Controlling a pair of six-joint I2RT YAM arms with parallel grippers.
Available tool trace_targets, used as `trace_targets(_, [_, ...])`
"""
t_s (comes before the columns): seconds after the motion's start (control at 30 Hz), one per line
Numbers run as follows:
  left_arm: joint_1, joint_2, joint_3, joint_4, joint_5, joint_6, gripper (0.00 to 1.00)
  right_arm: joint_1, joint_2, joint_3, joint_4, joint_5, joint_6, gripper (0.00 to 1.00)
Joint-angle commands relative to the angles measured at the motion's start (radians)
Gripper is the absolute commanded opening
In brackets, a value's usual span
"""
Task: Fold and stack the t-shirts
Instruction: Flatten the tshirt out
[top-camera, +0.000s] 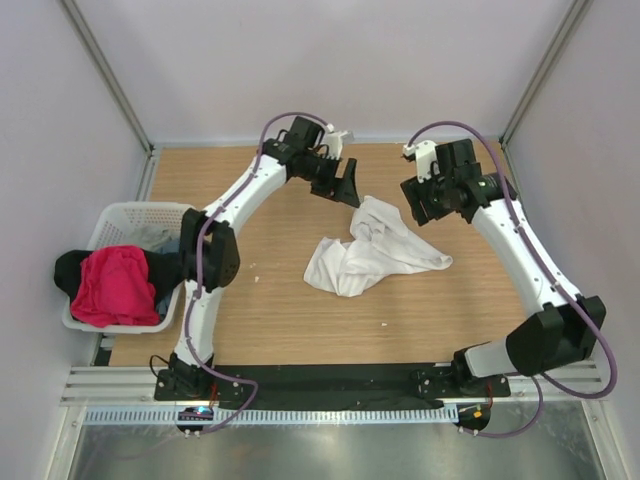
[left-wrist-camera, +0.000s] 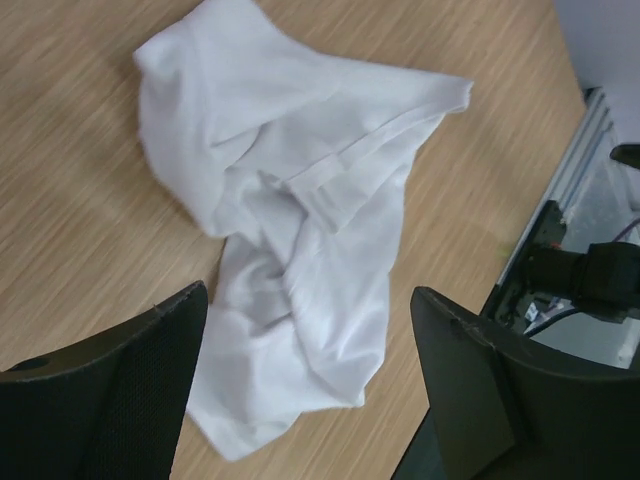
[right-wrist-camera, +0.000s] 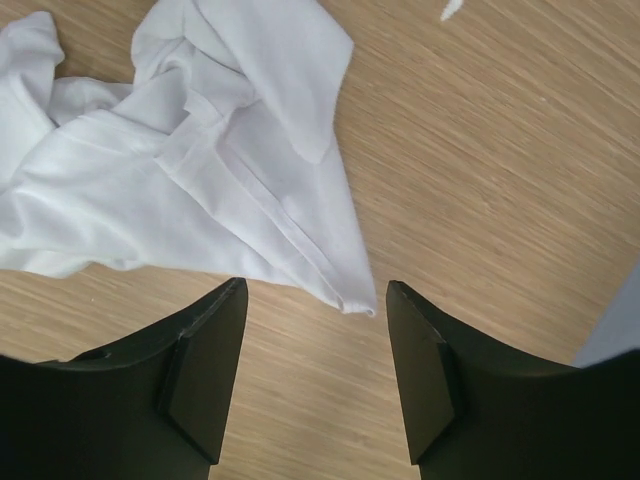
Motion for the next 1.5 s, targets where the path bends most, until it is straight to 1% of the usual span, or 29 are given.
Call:
trace_targets(0.0, [0.053, -0.179, -0.094, -0.045, -0.121, 0.082, 0.84, -0.003, 0.088, 0.063, 0.047, -0.134, -0.066, 0.63])
trace_targets(0.03, [0.061, -0.193, -0.127, -0.064, -0.167, 0.102, 0.85, -0.003, 0.112, 0.084, 0.047, -0.148, -0.065, 0.63])
trace_targets(0.07, [0.063, -0.208, -0.184, -0.078, -0.196, 0.124, 0.85, -0.003, 0.131, 0.093, 0.044, -0.161, -0.056, 0.62])
trace_targets(0.1, [0.063, -0.233, -0.216, -0.104, -0.223, 0.139, 0.85, -0.005, 0.175, 0.101, 0.036, -0.19, -0.027, 0.62])
trace_targets(0.17, [0.064, -0.251, -0.29, -0.121, -0.281, 0.169, 0.85, -0.02, 0.209, 0.103, 0.025, -0.237, 0.008, 0.62])
trace_targets(0.23, [0.067, -0.28, -0.333, -0.116, -0.305, 0.175, 0.84, -0.069, 0.26, 0.089, 0.004, -0.315, 0.057, 0.6])
trace_targets(0.27, [0.067, -0.287, -0.354, -0.113, -0.319, 0.175, 0.84, -0.095, 0.272, 0.077, 0.008, -0.331, 0.078, 0.59])
trace_targets(0.3, [0.069, -0.293, -0.379, -0.112, -0.321, 0.176, 0.84, -0.15, 0.305, 0.067, 0.022, -0.349, 0.096, 0.58])
trace_targets(0.33, [0.07, -0.302, -0.388, -0.112, -0.321, 0.179, 0.84, -0.185, 0.324, 0.057, 0.027, -0.4, 0.122, 0.57])
trace_targets(0.37, [0.07, -0.305, -0.396, -0.113, -0.325, 0.185, 0.84, -0.21, 0.341, 0.055, 0.033, -0.418, 0.133, 0.56])
trace_targets(0.4, [0.07, -0.308, -0.404, -0.115, -0.33, 0.187, 0.84, -0.268, 0.362, 0.054, 0.051, -0.446, 0.145, 0.55])
trace_targets(0.47, [0.073, -0.31, -0.404, -0.122, -0.329, 0.192, 0.84, -0.305, 0.407, 0.069, 0.063, -0.521, 0.165, 0.55])
trace_targets(0.63, [0.075, -0.296, -0.402, -0.127, -0.316, 0.189, 0.83, -0.342, 0.529, 0.156, 0.034, -0.619, 0.145, 0.54])
trace_targets(0.77, [0.076, -0.285, -0.413, -0.133, -0.319, 0.193, 0.83, -0.344, 0.609, 0.207, 0.027, -0.696, 0.157, 0.53])
trace_targets(0.93, [0.076, -0.281, -0.448, -0.144, -0.336, 0.193, 0.81, -0.344, 0.7, 0.271, -0.005, -0.702, 0.142, 0.51])
trace_targets(1.1, [0.076, -0.27, -0.438, -0.142, -0.362, 0.222, 0.82, -0.345, 0.761, 0.317, -0.033, -0.702, 0.134, 0.5])
trace_targets(1.3, [0.076, -0.255, -0.418, -0.145, -0.381, 0.228, 0.82, -0.344, 0.8, 0.336, -0.052, -0.707, 0.124, 0.49])
trace_targets(1.47, [0.076, -0.251, -0.419, -0.147, -0.387, 0.232, 0.82, -0.341, 0.798, 0.322, -0.048, -0.718, 0.124, 0.47])
